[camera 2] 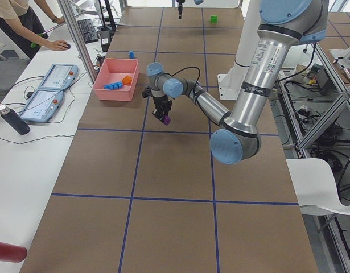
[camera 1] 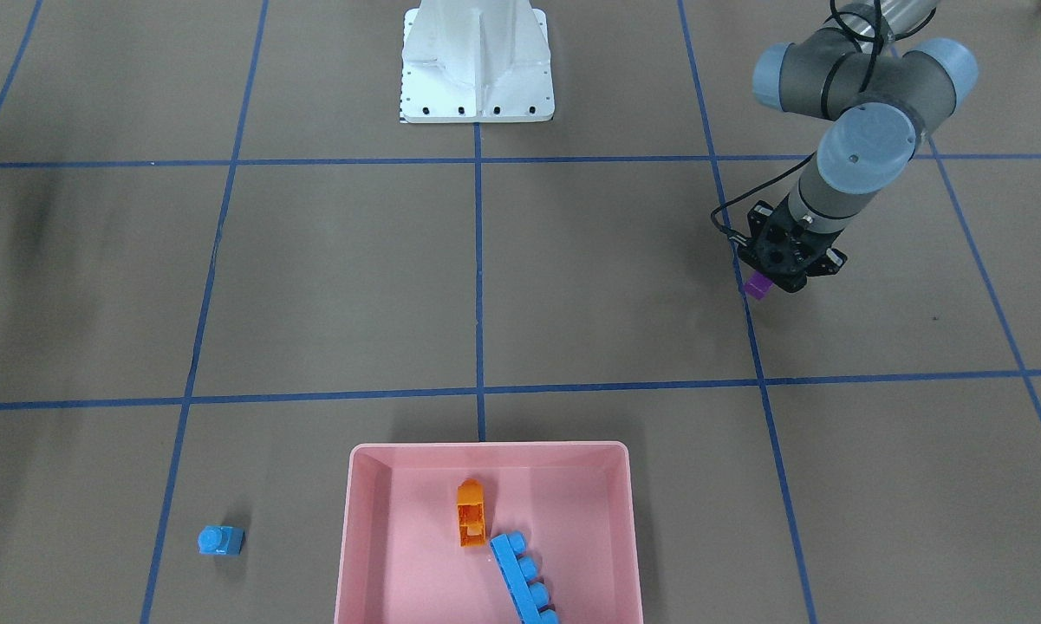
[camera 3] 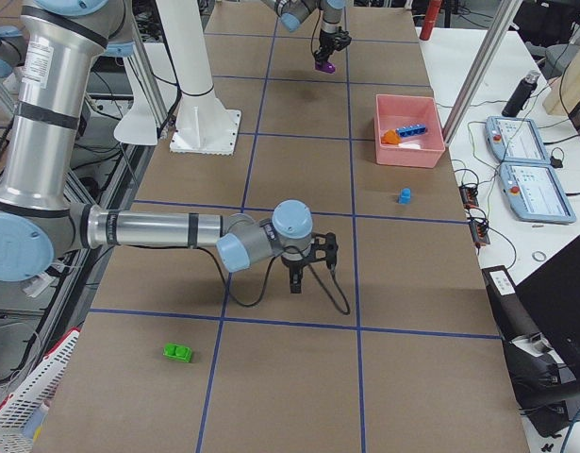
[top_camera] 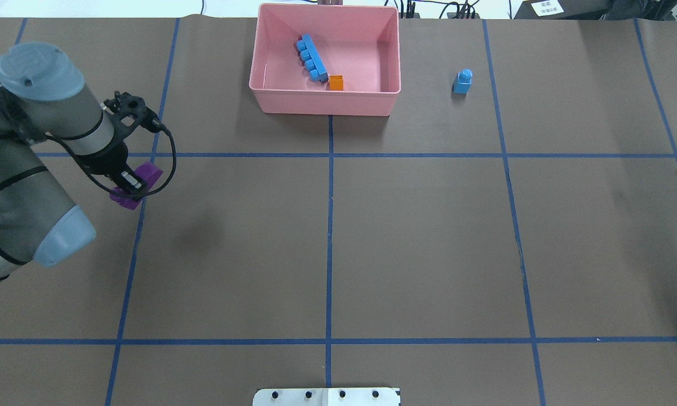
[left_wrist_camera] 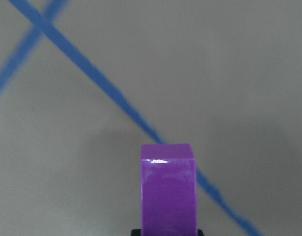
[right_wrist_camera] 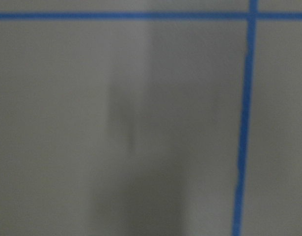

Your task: Put all blocks into box

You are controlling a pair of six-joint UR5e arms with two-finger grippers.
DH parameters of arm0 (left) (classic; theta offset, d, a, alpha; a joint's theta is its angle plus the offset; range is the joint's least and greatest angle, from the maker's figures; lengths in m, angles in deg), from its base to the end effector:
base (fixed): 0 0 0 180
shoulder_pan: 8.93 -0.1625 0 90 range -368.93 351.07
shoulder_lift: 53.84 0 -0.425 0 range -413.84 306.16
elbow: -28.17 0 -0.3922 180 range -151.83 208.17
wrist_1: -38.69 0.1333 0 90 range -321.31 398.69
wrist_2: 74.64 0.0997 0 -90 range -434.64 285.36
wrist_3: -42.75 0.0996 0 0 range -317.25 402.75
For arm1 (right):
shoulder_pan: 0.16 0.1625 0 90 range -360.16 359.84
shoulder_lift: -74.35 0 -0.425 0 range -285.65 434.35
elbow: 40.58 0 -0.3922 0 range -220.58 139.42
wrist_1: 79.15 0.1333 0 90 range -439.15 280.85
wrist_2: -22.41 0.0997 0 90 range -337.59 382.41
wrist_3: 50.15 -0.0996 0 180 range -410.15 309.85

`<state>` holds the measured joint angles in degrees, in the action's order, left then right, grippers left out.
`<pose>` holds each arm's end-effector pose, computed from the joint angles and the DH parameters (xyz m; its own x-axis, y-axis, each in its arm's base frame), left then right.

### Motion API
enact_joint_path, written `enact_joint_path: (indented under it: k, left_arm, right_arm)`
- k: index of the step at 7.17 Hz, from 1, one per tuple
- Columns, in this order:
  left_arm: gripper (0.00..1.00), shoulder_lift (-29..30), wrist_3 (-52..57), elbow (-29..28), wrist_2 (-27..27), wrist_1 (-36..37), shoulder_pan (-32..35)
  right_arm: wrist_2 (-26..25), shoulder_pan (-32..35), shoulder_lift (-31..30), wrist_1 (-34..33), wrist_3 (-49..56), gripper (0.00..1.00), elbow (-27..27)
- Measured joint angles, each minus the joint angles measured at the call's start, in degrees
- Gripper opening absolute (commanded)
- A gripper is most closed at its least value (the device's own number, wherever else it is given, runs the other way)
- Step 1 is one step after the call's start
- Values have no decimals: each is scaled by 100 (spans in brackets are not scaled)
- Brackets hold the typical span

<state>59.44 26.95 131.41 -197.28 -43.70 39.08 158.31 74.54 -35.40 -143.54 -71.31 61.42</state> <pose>0.3496 -0.5074 0.3447 0.5938 0.5514 -0.5859 -0.4406 0.8322 0.3366 -0.0357 -0.3647 0.6508 0.6625 -0.0380 0.7481 0.0129 0.9991 0.0393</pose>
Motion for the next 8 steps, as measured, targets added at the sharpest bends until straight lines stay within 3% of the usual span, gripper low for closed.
enact_joint_path:
  k: [3, 5, 8]
  left_arm:
    - [0, 1176, -1840, -217, -113, 29, 156]
    - [0, 1947, -2565, -722, -78, 20, 239]
    - [0, 2353, -2728, -963, 21, 18, 297]
  right_arm:
    - [-439, 132, -1333, 79, 1055, 100, -428]
    - [-236, 183, -1495, 100, 1137, 100, -1021]
    - [229, 216, -1520, 102, 1110, 98, -1391]
